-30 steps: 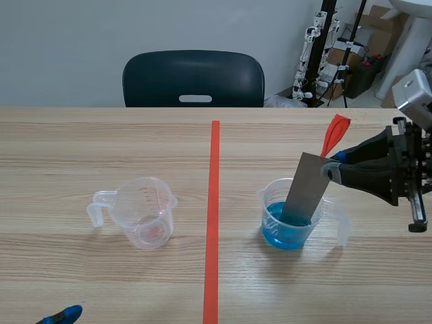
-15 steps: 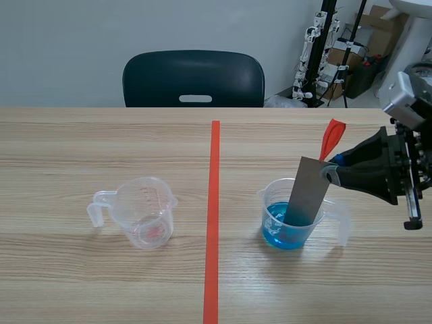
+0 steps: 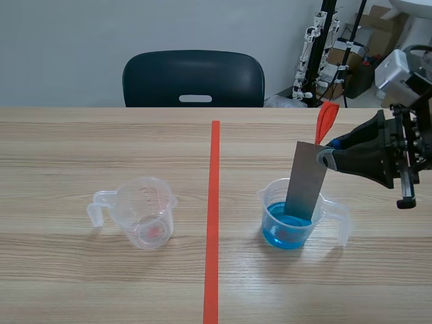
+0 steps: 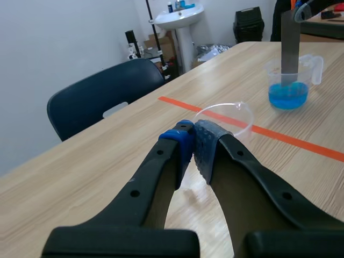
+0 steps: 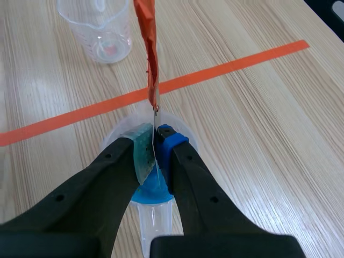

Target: Do the redox reaction experiment. raise the plate out of the solution

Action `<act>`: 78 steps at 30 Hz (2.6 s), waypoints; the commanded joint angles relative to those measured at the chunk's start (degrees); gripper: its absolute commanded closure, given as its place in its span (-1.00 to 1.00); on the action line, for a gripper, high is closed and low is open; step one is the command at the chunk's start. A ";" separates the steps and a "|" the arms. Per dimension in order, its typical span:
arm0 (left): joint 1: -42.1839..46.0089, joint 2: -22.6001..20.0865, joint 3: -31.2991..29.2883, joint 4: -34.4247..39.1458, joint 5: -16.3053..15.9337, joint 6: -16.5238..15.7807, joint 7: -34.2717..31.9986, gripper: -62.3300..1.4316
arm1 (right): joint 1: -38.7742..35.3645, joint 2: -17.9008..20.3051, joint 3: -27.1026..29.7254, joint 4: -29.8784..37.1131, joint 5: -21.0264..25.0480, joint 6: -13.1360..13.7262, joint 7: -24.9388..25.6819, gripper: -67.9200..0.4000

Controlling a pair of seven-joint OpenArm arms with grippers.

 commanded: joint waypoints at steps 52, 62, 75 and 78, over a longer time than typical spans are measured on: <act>-53.53 20.44 28.37 28.98 1.05 -11.54 74.77 0.90 | 1.62 18.78 9.64 21.75 22.45 0.87 -8.52 0.97; -59.71 28.28 34.80 23.02 3.04 -13.35 79.54 0.90 | 1.64 20.22 11.82 23.04 26.53 0.87 -11.47 0.97; -60.83 33.51 37.97 18.29 3.19 -16.22 80.81 0.90 | 1.62 20.65 14.73 23.58 30.27 0.87 -15.87 0.97; -60.83 33.86 37.97 18.29 3.19 -16.70 80.85 0.90 | 1.62 20.68 14.73 23.63 30.77 0.87 -17.55 0.97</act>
